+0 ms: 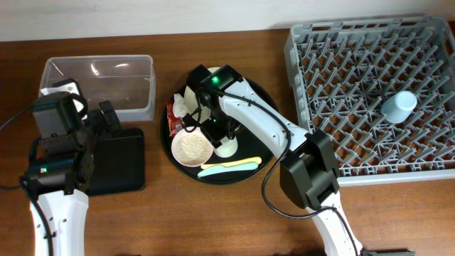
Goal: Sort waste into correct bins and load items into the dishwasher rack
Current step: 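Grasp the white cup on the black tray with the right gripper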
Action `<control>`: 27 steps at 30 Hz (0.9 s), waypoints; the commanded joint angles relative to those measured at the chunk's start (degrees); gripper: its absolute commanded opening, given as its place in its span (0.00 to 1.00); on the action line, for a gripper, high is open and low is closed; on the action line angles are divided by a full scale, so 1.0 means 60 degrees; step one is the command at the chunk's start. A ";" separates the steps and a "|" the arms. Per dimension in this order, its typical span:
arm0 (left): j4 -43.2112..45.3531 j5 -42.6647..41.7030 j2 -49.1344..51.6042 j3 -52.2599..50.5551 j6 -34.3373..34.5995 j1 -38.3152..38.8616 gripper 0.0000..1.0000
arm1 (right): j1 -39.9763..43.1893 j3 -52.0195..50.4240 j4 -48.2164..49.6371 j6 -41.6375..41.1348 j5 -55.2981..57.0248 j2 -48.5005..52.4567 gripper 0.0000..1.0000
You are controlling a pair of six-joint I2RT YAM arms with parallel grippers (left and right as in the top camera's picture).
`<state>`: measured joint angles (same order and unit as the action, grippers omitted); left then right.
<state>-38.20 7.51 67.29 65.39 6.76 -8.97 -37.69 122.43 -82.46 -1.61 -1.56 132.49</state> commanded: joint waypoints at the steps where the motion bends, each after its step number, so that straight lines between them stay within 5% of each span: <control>1: -0.0015 -0.0106 -0.0022 0.0149 0.0120 -0.0033 1.00 | 0.0025 -0.0135 0.0164 -0.0138 -0.0353 0.0007 0.81; 5: -0.0015 -0.0106 -0.0022 0.0149 0.0120 -0.0033 1.00 | 0.0029 -0.0521 0.0474 -0.0138 -0.0353 0.0007 0.85; 17: -0.0015 -0.0106 -0.0022 0.0149 0.0120 -0.0033 1.00 | 0.0044 -0.0583 0.0645 -0.0131 0.0248 -0.0022 0.67; 27: -0.0015 -0.0106 -0.0022 0.0149 0.0120 -0.0033 1.00 | 0.0164 -0.0535 0.0051 -0.0135 0.0882 -0.0973 0.67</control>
<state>-38.20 7.49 67.29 65.39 6.76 -8.97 -37.52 119.11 -81.12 -2.52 1.15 131.59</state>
